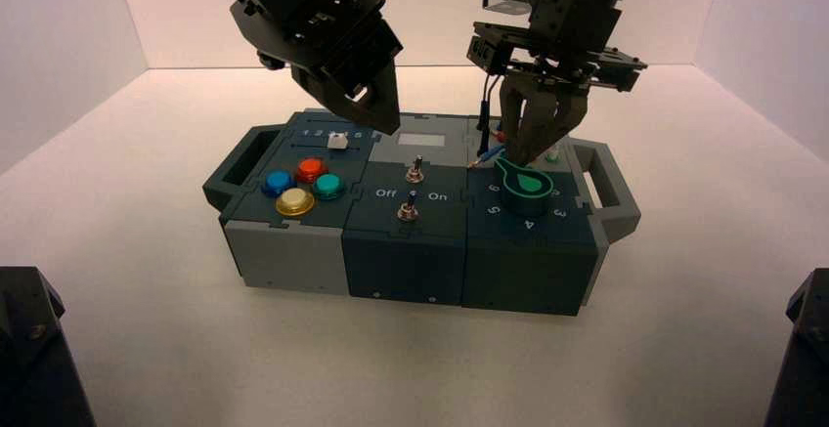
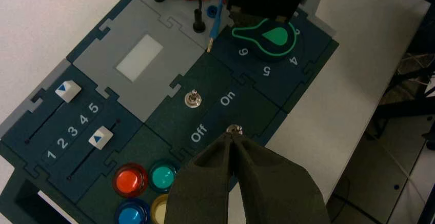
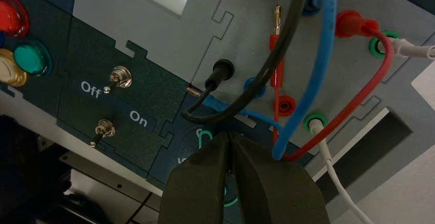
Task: Turn the knob to position 6.
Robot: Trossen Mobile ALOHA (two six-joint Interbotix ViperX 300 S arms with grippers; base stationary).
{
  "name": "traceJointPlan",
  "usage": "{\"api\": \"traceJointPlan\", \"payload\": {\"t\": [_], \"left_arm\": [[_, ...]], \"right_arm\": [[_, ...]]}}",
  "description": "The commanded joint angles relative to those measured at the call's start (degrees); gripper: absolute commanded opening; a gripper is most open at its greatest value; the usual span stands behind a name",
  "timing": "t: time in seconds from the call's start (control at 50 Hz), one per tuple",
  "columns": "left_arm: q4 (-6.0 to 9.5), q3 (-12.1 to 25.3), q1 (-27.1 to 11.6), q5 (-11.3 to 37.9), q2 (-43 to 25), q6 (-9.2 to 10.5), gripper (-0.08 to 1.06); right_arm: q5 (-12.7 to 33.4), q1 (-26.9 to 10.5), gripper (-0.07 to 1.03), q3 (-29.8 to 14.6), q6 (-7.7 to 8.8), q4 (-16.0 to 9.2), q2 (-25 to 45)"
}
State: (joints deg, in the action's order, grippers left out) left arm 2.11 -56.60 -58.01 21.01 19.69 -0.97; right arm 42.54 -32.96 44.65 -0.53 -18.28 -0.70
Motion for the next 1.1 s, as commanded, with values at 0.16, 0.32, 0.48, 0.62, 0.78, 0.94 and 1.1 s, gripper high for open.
{"api": "traceJointPlan", "payload": {"t": [0.16,0.32,0.48,0.62,0.78,0.94,1.1], "left_arm": [[-0.18,0.4,0.0,0.4,0.9,-0.79,-0.03],[-0.18,0.3,0.0,0.5,0.9,-0.79,-0.03],[-0.18,0.2,-0.1,0.6,0.9,-0.79,-0.03],[-0.18,0.1,0.0,0.6,0.9,-0.79,-0.03],[-0.18,0.1,0.0,0.7,1.0,-0.79,-0.03],[-0.18,0.2,0.0,0.6,1.0,-0.79,-0.03],[-0.18,0.2,-0.1,0.6,1.0,-0.79,-0.03]], "right_arm": [[0.0,-1.2,-0.02,-1.4,-0.09,-0.7,-0.1],[0.0,-2.0,-0.02,-2.0,-0.09,-1.1,1.1],[0.1,-2.2,-0.02,-2.4,-0.18,-1.1,1.4],[0.0,-1.9,-0.02,-2.2,-0.18,-0.6,1.4],[0.1,-1.5,-0.02,-2.5,-0.26,0.9,1.4],[0.4,-1.5,-0.02,-3.8,-0.26,1.1,0.4],[1.9,-1.6,-0.02,-5.6,-0.79,1.0,-1.6]]}}
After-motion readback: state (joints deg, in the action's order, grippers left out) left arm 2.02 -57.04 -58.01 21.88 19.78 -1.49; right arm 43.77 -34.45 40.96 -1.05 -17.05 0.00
